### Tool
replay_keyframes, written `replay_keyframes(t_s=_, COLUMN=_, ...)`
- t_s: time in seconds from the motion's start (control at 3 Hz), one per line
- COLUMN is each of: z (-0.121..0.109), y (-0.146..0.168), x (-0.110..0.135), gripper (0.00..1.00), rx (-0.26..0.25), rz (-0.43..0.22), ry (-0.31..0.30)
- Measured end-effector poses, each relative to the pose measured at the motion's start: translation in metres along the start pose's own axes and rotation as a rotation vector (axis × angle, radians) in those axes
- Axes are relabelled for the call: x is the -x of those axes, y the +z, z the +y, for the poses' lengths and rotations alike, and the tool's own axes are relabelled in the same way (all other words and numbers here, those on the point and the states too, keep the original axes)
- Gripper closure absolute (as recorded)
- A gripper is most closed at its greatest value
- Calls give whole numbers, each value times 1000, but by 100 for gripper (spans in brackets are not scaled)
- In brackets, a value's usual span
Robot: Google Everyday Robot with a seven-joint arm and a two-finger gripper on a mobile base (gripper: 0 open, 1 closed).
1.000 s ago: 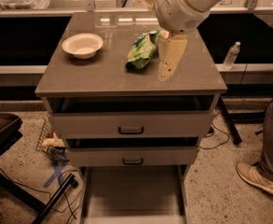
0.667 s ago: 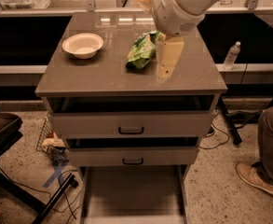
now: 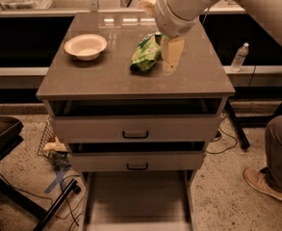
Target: Place green rice chip bag into bottom drawer
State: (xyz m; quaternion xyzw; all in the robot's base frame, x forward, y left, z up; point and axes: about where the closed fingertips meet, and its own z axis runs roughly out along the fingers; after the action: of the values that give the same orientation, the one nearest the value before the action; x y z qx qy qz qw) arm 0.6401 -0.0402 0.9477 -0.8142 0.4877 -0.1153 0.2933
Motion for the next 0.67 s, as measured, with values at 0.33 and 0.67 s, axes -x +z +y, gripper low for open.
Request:
replay_keyframes(t_s=0.33, z=-21, y=24, x=-41, gripper=0, rx=-23, rz=46, ry=-76)
replay_keyframes(t_s=0.67, z=-39, y=40, x=-81, gripper=0, rx=-31, rz=72, ry=-113)
